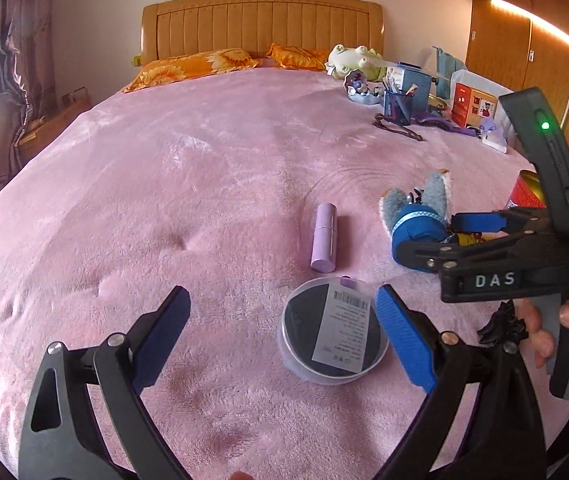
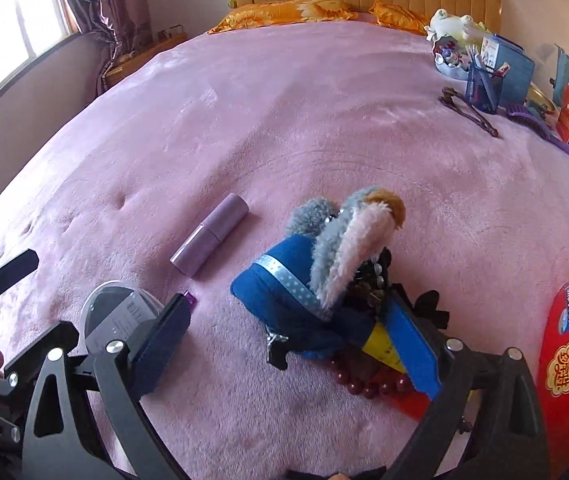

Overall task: Organize jewelry
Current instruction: 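Reach the right gripper to the blue plush pouch and grasp it, then carry the blue plush pouch into the red tin and release it, then reach the right gripper to the red bead bracelet and grasp it, then carry the red bead bracelet into the red tin and release it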

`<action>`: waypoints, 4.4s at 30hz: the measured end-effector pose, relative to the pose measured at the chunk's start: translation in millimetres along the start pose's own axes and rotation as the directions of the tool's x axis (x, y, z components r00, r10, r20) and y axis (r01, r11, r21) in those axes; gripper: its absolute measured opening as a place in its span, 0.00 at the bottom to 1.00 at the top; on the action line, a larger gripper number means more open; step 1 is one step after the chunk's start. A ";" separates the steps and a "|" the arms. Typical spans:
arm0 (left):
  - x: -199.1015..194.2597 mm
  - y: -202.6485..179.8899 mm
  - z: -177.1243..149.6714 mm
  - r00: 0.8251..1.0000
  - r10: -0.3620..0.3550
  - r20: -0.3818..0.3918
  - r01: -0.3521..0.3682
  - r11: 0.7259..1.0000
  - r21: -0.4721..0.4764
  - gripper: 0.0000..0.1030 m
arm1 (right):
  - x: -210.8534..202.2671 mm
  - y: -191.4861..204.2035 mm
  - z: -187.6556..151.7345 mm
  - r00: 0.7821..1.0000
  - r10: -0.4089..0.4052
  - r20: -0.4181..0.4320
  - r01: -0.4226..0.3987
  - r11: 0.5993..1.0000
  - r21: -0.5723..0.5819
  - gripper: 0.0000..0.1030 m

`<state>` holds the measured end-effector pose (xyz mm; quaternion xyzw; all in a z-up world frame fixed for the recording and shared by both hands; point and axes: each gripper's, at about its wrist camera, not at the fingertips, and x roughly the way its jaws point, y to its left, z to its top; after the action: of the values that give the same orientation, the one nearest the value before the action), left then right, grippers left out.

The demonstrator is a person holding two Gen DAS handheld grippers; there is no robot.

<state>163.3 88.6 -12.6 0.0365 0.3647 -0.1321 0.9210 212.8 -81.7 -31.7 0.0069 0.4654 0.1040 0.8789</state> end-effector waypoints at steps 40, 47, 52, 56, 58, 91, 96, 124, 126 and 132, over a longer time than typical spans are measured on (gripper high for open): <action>25.5 -232.3 51.3 0.964 -0.232 -0.128 0.256 0.941 0.220 0.89 | -150.6 -253.0 -101.0 0.980 -0.197 -0.039 0.200 0.952 0.230 0.85; 11.4 -167.5 42.4 0.987 -0.138 -0.082 0.150 0.975 0.166 0.89 | -165.5 -209.9 -75.9 0.989 -0.126 0.078 0.112 0.980 0.164 0.88; 5.6 -117.4 30.7 0.994 -0.080 -0.080 0.088 0.991 0.102 0.89 | -158.5 -159.1 -55.8 0.992 -0.041 0.116 0.034 0.997 0.063 0.89; 6.3 -85.0 24.4 0.996 -0.044 -0.082 0.048 0.998 0.051 0.89 | -134.2 -120.8 -42.7 0.996 0.009 0.090 -0.009 1.000 0.002 0.89; 7.6 -74.9 21.6 0.997 -0.020 -0.081 0.024 0.999 0.046 0.89 | -118.9 -103.7 -38.3 0.997 0.026 0.075 -0.024 0.999 -0.028 0.89; 4.4 -46.3 8.1 0.997 -0.033 -0.063 0.033 0.999 -0.005 0.89 | -78.8 -27.2 -22.4 0.991 0.119 0.069 -0.107 0.982 -0.157 0.11; -3.7 -51.2 10.0 0.998 -0.037 -0.053 0.037 0.999 0.004 0.89 | -106.7 -21.1 -20.3 0.980 0.160 0.120 -0.139 0.976 -0.166 0.11; -24.3 -192.8 42.0 0.985 -0.166 -0.037 0.170 0.961 0.216 0.89 | -228.5 -172.0 -74.4 0.942 -0.024 0.335 -0.011 0.995 0.102 0.10; -21.1 -214.8 47.7 0.980 -0.195 -0.044 0.199 0.951 0.238 0.89 | -233.9 -193.9 -83.6 0.941 -0.068 0.332 0.025 0.991 0.133 0.10; -5.6 -278.7 60.3 0.954 -0.287 -0.085 0.299 0.912 0.282 0.89 | -224.1 -250.4 -115.6 0.956 -0.165 0.244 0.112 0.969 0.219 0.10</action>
<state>124.0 -188.2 43.5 0.1194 0.3617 -0.3200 0.8675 40.0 -378.9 58.5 0.0771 0.3534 -0.0079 0.9323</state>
